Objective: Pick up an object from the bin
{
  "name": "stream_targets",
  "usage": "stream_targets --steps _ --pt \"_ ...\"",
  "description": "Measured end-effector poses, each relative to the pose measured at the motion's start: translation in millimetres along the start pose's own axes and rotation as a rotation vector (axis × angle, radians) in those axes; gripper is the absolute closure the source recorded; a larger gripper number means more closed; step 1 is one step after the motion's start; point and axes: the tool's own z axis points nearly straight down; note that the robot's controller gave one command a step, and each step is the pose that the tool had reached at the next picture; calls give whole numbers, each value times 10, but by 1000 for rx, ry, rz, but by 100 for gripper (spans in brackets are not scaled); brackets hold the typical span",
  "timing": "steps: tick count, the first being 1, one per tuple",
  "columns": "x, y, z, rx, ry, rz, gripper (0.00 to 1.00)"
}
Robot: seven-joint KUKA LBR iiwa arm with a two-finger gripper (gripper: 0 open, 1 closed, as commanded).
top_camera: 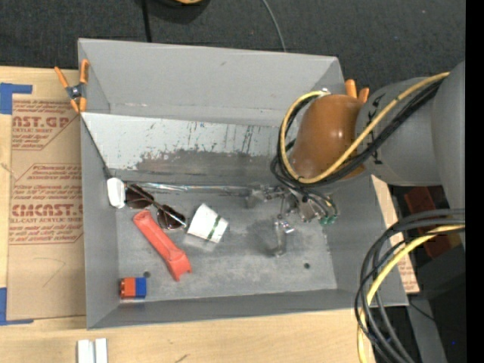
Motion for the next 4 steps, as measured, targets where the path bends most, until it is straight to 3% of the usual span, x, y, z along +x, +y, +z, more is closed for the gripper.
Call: stream_targets --steps 1,2,3,4 --pt "-357 528 56 -2 2 -79 100" --pt "-354 527 58 -2 3 -79 0" --pt "-354 527 59 -2 3 -79 0" --pt "-395 682 61 -1 3 38 0"
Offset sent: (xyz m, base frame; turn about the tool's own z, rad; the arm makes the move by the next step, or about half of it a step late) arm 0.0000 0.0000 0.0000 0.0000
